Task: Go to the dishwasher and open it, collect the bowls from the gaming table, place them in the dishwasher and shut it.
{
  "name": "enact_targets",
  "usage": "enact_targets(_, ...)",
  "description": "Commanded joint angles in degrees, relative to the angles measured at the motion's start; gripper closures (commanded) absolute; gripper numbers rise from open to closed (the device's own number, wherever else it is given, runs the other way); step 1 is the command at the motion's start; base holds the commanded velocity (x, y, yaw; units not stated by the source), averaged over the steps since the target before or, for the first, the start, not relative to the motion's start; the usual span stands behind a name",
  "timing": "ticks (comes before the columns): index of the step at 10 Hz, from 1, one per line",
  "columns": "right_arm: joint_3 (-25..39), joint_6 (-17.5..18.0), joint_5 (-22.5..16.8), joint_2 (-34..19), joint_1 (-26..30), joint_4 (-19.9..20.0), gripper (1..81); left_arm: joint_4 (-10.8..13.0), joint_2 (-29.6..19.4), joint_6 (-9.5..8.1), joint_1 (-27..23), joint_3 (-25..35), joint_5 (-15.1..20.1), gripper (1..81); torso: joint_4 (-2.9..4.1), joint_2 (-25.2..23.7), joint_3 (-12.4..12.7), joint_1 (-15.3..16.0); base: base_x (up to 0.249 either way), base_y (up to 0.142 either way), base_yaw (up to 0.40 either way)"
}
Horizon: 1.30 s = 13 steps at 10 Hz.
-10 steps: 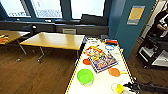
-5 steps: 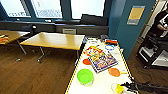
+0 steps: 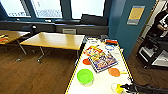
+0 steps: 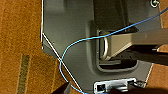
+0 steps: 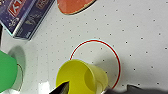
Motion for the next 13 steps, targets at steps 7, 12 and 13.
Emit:
enact_targets(7,-3.1,1.6,0.2,0.1,7.0,1.9,1.0,-0.4,0.0,-0.16,-0.9,-0.3,3.4,1.0,0.00,0.0,0.0,0.0,0.000,0.000,0.000)
enact_targets(12,-6.9,1.7,0.2,0.4,5.8,2.4,1.0,-0.4,0.0,-0.16,-0.9,-0.3,3.4,1.0,0.00,0.0,0.0,0.0,0.000,0.000,0.000)
enact_targets(13,-7.1,1.8,0.2,0.6,5.5,2.4,1.0,-0.4,0.0,-0.16,-0.8,-0.3,3.4,1.0,0.00,0.0,0.0,0.0,0.000,0.000,0.000)
